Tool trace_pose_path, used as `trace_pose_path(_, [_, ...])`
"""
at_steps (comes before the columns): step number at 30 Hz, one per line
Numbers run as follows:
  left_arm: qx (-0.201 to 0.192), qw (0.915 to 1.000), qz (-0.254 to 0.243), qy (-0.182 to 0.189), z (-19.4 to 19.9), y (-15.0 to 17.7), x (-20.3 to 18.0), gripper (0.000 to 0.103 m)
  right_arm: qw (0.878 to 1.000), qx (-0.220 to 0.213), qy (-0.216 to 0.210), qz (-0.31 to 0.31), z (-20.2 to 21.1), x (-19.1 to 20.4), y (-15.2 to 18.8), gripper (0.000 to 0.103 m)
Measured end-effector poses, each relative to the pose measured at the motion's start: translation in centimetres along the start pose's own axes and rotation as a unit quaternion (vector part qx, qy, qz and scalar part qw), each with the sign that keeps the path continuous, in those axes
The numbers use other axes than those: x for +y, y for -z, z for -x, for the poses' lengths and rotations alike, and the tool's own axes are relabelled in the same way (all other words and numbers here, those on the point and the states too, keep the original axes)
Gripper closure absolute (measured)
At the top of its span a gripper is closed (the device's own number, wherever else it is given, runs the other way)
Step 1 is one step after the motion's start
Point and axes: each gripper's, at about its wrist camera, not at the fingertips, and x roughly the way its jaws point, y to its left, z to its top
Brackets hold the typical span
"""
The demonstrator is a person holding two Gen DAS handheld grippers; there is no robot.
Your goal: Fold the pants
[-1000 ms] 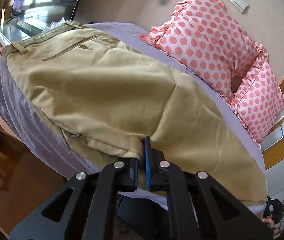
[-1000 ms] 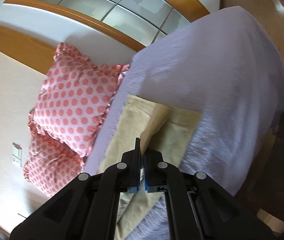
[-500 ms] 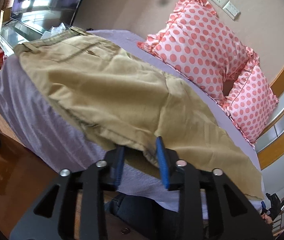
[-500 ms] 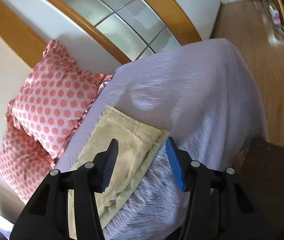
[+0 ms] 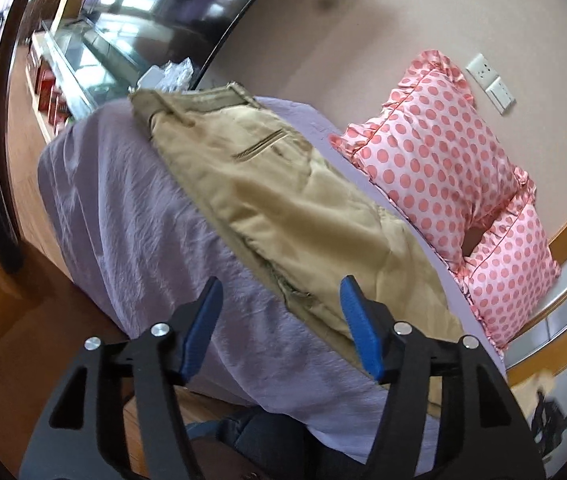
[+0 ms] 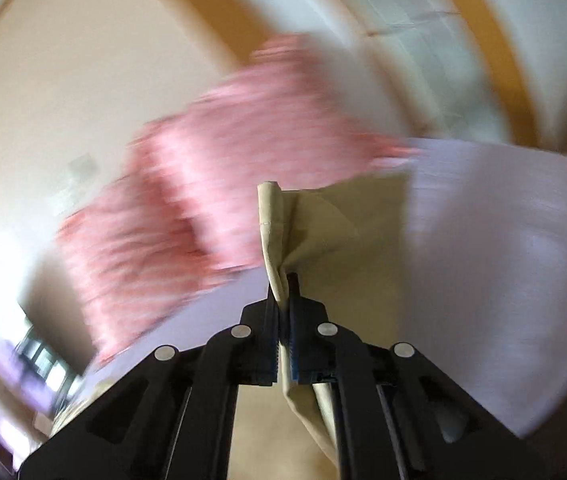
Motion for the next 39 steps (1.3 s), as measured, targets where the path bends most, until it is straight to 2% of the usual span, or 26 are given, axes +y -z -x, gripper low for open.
trace_pose_path(2, [0.001, 1.0, 0.003, 0.004, -0.2, 0.3, 0.1, 0.042, 0.994, 0.04, -0.089, 0.054, -2.5, 6.8, 1.8, 0.099])
trace_pose_path(3, [0.003, 1.0, 0.001, 0.005, -0.3, 0.3, 0.0, 0.042, 0.986, 0.068, -0.132, 0.078, -3.8, 10.0, 3.5, 0.099])
trace_pose_path(5, [0.003, 0.9999, -0.003, 0.01, -0.5, 0.3, -0.2, 0.042, 0.966, 0.127, -0.188, 0.121, -5.7, 14.8, 7.3, 0.099])
trace_pose_path(6, [0.003, 0.9999, -0.005, 0.013, -0.6, 0.3, -0.3, 0.041, 0.952, 0.169, -0.203, 0.156, -6.8, 17.2, 10.2, 0.099])
trace_pose_path(9, [0.009, 0.9997, -0.013, 0.018, -1.0, 0.3, -0.7, 0.038, 0.906, 0.273, -0.204, 0.249, -8.5, 21.1, 17.1, 0.096])
trace_pose_path(10, [0.012, 0.9996, -0.019, 0.019, -1.0, 0.2, -0.8, 0.038, 0.891, 0.301, -0.2, 0.276, -8.5, 21.8, 19.2, 0.089])
trace_pose_path(11, [0.013, 0.9994, -0.024, 0.02, -1.1, 0.2, -0.9, 0.037, 0.884, 0.311, -0.201, 0.285, -8.1, 21.9, 20.2, 0.083])
trace_pose_path(12, [0.013, 0.9993, -0.03, 0.021, -1.2, 0.2, -1.0, 0.036, 0.883, 0.311, -0.206, 0.285, -7.8, 21.8, 20.4, 0.064])
trace_pose_path(13, [0.013, 0.9991, -0.035, 0.02, -1.3, 0.2, -1.1, 0.035, 0.884, 0.306, -0.219, 0.276, -7.2, 21.5, 20.3, 0.04])
trace_pose_path(15, [0.017, 0.9989, -0.039, 0.02, -1.6, 0.1, -1.2, 0.034, 0.893, 0.287, -0.22, 0.267, -6.4, 21.1, 19.6, 0.016])
trace_pose_path(16, [0.019, 0.9988, -0.04, 0.021, -1.9, 0.1, -1.2, 0.034, 0.898, 0.275, -0.219, 0.264, -6.0, 20.6, 19.1, 0.016])
trace_pose_path(20, [0.026, 0.9986, -0.039, 0.023, -2.8, 0.0, -1.5, 0.034, 0.906, 0.288, -0.207, 0.23, -7.0, 19.4, 18.5, 0.016])
trace_pose_path(22, [0.029, 0.9985, -0.044, 0.018, -3.3, -0.3, -1.6, 0.034, 0.907, 0.3, -0.205, 0.212, -7.6, 18.9, 18.6, 0.016])
trace_pose_path(25, [0.03, 0.9986, -0.043, 0.003, -3.8, -0.8, -2.0, 0.026, 0.909, 0.301, -0.206, 0.204, -7.9, 19.1, 18.8, 0.015])
trace_pose_path(28, [0.034, 0.9988, -0.036, -0.002, -3.7, -1.1, -2.1, 0.025, 0.908, 0.302, -0.207, 0.203, -7.9, 19.1, 18.8, 0.014])
trace_pose_path(32, [0.004, 0.999, -0.044, -0.001, -2.9, -2.6, -2.5, 0.026, 0.908, 0.302, -0.209, 0.2, -8.1, 19.0, 19.0, 0.014])
trace_pose_path(34, [-0.001, 0.9993, -0.036, -0.001, -3.1, -3.8, -2.1, 0.026, 0.908, 0.303, -0.209, 0.198, -8.2, 19.0, 19.0, 0.013])
trace_pose_path(39, [-0.017, 0.999, 0.02, -0.037, -4.5, -7.5, 1.4, 0.027, 0.909, 0.304, -0.215, 0.189, -8.1, 18.8, 18.8, 0.013])
